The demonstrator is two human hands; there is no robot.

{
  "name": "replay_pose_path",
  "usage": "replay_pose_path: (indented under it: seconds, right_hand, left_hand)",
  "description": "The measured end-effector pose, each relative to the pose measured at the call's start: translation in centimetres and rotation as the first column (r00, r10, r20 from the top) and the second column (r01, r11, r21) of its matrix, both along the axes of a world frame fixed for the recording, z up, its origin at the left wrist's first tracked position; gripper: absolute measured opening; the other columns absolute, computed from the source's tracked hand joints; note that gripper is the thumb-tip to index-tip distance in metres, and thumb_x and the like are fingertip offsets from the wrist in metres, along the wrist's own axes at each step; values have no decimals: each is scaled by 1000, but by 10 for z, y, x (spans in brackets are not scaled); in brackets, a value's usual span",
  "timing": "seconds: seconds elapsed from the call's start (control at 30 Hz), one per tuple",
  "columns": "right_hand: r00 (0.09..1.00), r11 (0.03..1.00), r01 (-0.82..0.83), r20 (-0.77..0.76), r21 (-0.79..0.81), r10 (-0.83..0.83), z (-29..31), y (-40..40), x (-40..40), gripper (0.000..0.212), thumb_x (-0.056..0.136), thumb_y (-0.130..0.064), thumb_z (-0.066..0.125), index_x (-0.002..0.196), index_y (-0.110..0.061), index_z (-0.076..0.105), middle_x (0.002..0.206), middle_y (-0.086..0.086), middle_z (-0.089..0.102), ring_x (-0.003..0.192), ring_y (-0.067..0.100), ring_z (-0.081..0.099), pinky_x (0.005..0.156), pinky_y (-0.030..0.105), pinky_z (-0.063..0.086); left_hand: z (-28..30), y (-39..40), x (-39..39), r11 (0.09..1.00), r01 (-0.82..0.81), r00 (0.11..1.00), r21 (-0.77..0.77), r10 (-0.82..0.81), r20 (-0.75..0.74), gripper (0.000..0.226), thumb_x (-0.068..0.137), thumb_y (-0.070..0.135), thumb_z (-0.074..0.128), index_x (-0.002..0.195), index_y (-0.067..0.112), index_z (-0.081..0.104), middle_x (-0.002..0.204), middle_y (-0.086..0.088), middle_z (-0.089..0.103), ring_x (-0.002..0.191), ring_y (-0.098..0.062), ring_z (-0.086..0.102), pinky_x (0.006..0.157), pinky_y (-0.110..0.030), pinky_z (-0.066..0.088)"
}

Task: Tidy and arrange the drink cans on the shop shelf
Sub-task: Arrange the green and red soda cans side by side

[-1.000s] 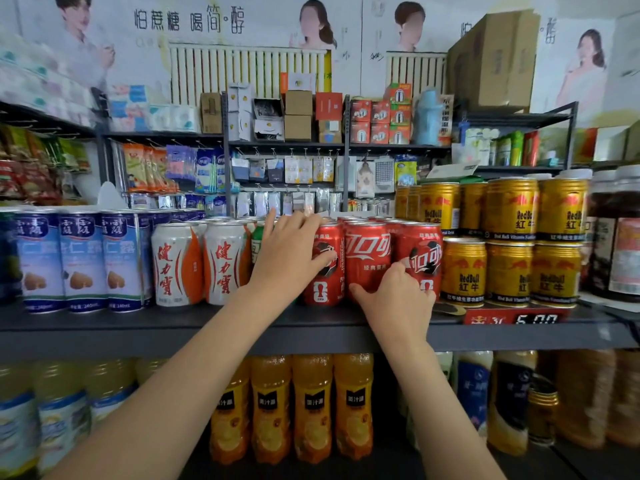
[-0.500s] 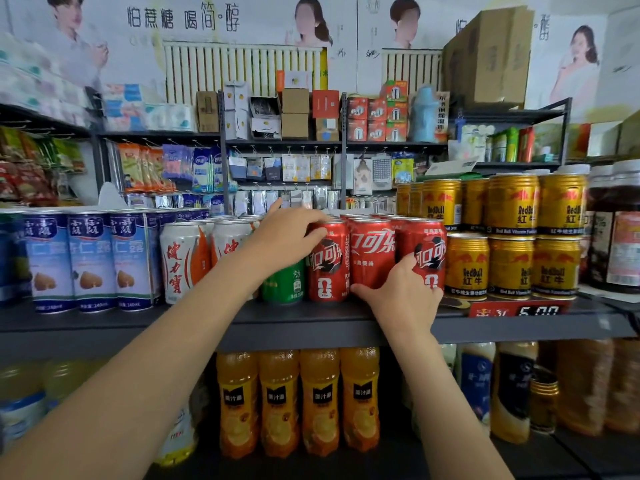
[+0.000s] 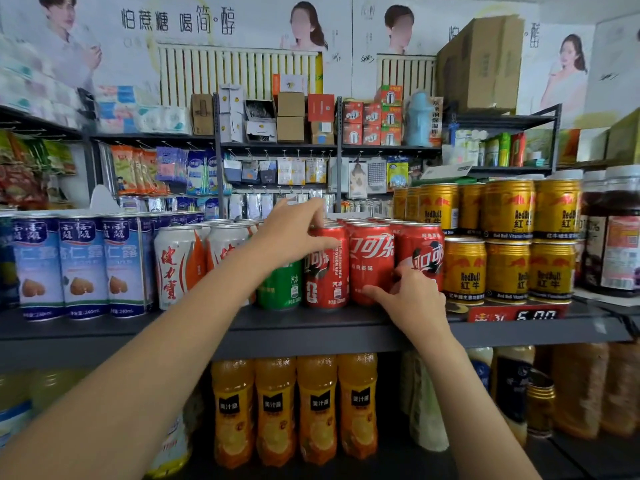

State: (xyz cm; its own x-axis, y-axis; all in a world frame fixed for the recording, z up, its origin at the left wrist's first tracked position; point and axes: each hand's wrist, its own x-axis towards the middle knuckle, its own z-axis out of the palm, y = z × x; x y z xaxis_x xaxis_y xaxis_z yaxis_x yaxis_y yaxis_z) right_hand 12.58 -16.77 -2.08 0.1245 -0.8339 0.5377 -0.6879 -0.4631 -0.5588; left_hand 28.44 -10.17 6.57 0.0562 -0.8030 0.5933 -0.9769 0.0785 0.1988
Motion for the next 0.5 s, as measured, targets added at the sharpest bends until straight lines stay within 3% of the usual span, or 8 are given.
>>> replay_pose_path:
  seconds: [0.07, 0.13, 0.23, 0.33, 0.43, 0.5]
  right_hand:
    - [1000, 1000, -12, -5, -6, 12, 1, 2, -1, 71, 79, -50, 65, 133, -11, 39, 116, 3, 60, 108, 22, 57, 97, 47, 41]
    - [1000, 999, 9, 7, -38, -9, 1, 6, 1, 68, 78, -51, 65, 128, -13, 41, 120, 2, 56, 112, 21, 54, 98, 46, 39]
    - [995, 990, 99, -7, -101, -101, 3, 13, 8, 72, 75, -61, 62, 123, -11, 43, 123, 4, 51, 115, 24, 51, 97, 42, 36]
    - [984, 971, 171, -11, -168, -175, -2, 14, 14, 69, 75, -61, 61, 120, -12, 42, 122, 4, 50, 115, 23, 50, 96, 38, 35]
    - [982, 963, 184, 3, -199, -188, -8, 13, 17, 66, 77, -60, 60, 120, -13, 42, 122, 3, 50, 114, 22, 51, 96, 37, 35]
    - [983, 964, 181, -6, -194, -186, -8, 13, 17, 66, 79, -58, 59, 122, -13, 41, 124, 4, 48, 115, 23, 50, 96, 38, 34]
  left_hand:
    - [10, 7, 10, 981, 131, 984, 146, -111, -138, 19, 82, 26, 65, 88, 18, 49, 126, 0, 54, 122, -19, 45, 101, -36, 35]
    - [16, 11, 13, 961, 175, 977, 216, -143, -156, 19, 84, 22, 64, 96, 16, 50, 135, 1, 48, 126, -17, 43, 96, -29, 32]
    - [13, 7, 4, 988, 41, 999, 151, -38, -24, 33, 81, 46, 62, 94, 18, 49, 114, 3, 56, 112, -17, 49, 94, -31, 36]
    - [0, -2, -13, 985, -164, 977, -58, 170, 130, 50, 73, 64, 58, 89, 18, 43, 91, 7, 52, 90, -15, 48, 100, -37, 31]
    - [-3, -3, -18, 973, -175, 962, -151, 202, 184, 43, 77, 57, 59, 86, 18, 42, 87, 7, 52, 89, -16, 48, 103, -36, 27]
    - [4, 3, -9, 999, -51, 996, 2, 51, 70, 31, 81, 43, 62, 84, 19, 43, 97, 4, 57, 100, -16, 50, 103, -37, 31]
